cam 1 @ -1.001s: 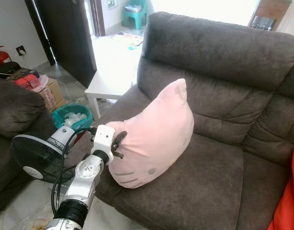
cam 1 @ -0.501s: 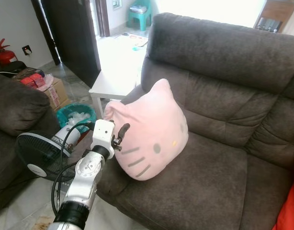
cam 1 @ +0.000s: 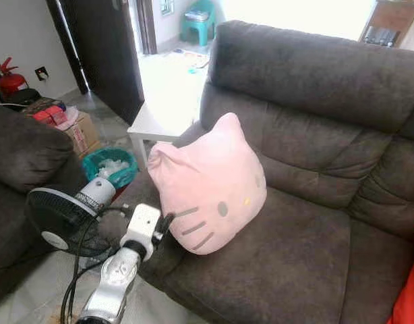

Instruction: Move the pillow to the sofa from floor

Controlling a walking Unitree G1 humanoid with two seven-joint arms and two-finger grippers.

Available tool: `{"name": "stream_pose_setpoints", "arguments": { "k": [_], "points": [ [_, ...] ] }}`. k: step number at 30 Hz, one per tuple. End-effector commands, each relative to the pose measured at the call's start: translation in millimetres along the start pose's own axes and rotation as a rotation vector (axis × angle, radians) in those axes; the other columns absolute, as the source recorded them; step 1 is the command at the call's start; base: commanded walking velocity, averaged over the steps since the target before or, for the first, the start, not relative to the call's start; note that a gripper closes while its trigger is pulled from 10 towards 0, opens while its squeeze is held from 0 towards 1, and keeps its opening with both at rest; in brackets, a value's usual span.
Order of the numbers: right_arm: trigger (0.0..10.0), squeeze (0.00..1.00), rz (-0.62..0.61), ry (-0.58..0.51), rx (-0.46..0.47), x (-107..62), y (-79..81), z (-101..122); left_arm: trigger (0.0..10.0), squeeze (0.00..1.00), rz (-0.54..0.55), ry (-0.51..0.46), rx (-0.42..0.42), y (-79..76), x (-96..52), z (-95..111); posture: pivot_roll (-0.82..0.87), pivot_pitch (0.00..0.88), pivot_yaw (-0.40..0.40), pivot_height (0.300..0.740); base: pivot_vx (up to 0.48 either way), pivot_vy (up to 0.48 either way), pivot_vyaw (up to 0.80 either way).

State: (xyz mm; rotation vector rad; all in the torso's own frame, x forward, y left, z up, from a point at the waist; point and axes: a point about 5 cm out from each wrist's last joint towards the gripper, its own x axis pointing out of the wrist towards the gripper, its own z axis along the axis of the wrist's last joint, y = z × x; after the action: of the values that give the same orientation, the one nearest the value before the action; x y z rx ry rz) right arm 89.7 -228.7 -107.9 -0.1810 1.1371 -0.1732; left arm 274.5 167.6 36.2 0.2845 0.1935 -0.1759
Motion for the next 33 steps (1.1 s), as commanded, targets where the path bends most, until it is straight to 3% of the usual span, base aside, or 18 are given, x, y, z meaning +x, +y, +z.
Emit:
{"name": "stream_pose_setpoints", "arguments": {
  "k": [1,7,13,20,24,33],
  "points": [
    [10.0,0.0,-0.002,0.014,0.021,-0.9,-0.3,-4.6,10.0,0.0,0.058,0.086,0.018,5.3,-7.7,-17.0,0.06,0.017,-0.027,0.74,0.0,0.0,0.0],
    [10.0,0.0,0.005,0.017,0.02,-0.7,0.5,-4.1,10.0,0.0,0.101,0.219,0.025,7.7,-17.0,-46.1,0.07,0.026,-0.025,0.74,0.0,0.0,0.0],
    [10.0,0.0,0.046,-0.03,0.08,-0.9,3.7,0.1,10.0,0.0,0.156,0.441,-0.03,12.6,-35.4,-89.9,0.07,0.011,-0.028,0.74,0.0,0.0,0.0],
    [10.0,0.0,0.111,-0.099,0.084,-1.2,8.0,8.3,10.0,0.0,0.178,0.574,-0.071,9.5,-53.0,-114.9,0.07,0.0,-0.035,0.74,0.0,0.0,0.0],
    [10.0,0.0,0.141,-0.14,0.131,-2.0,11.2,11.8,10.0,0.0,0.221,0.641,-0.117,11.0,-64.0,-126.7,0.06,0.0,-0.027,0.74,0.0,0.0,0.0],
    [10.0,0.0,0.225,-0.136,0.104,-2.5,19.5,12.6,10.0,0.0,0.28,0.73,-0.169,18.9,-81.6,-141.4,0.07,0.0,-0.028,0.74,0.0,0.0,0.0]
  ]
}}
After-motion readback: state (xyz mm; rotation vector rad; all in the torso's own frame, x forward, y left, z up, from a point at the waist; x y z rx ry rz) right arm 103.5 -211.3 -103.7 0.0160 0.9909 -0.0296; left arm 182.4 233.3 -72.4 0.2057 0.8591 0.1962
